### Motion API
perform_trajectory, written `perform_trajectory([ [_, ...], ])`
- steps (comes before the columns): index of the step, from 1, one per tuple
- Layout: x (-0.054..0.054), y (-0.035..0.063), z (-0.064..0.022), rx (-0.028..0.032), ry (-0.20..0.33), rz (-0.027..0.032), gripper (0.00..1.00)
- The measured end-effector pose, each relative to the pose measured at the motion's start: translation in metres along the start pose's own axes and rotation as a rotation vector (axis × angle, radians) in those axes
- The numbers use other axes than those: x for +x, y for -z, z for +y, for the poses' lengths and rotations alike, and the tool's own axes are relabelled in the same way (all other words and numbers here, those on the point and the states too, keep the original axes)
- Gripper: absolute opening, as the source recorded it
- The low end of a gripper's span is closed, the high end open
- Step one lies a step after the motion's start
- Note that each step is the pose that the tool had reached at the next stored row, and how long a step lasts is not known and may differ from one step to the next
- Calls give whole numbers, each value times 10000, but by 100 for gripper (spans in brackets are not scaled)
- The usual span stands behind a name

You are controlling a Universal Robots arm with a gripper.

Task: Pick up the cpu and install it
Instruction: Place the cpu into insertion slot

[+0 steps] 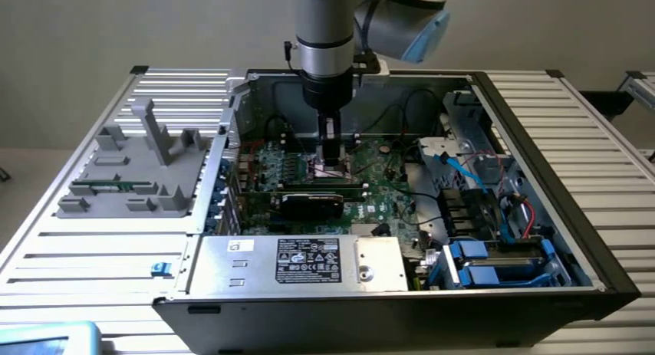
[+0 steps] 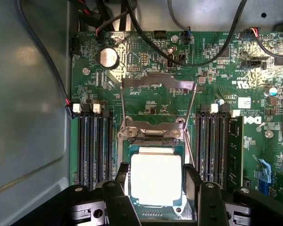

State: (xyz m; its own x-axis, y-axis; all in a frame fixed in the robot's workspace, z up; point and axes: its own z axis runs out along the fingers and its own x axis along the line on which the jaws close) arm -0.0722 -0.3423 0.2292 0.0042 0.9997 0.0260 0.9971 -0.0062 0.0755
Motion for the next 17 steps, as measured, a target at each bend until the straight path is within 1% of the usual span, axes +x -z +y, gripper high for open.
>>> perform_trajectory([
  [5,-2,-82,-7,-1,-2,0,55],
  [8,-3,-110,-9,0,-1,0,55],
  [12,-4,-132,-11,1,-2,-1,55],
  [17,-3,-133,-11,4,-2,-1,55],
])
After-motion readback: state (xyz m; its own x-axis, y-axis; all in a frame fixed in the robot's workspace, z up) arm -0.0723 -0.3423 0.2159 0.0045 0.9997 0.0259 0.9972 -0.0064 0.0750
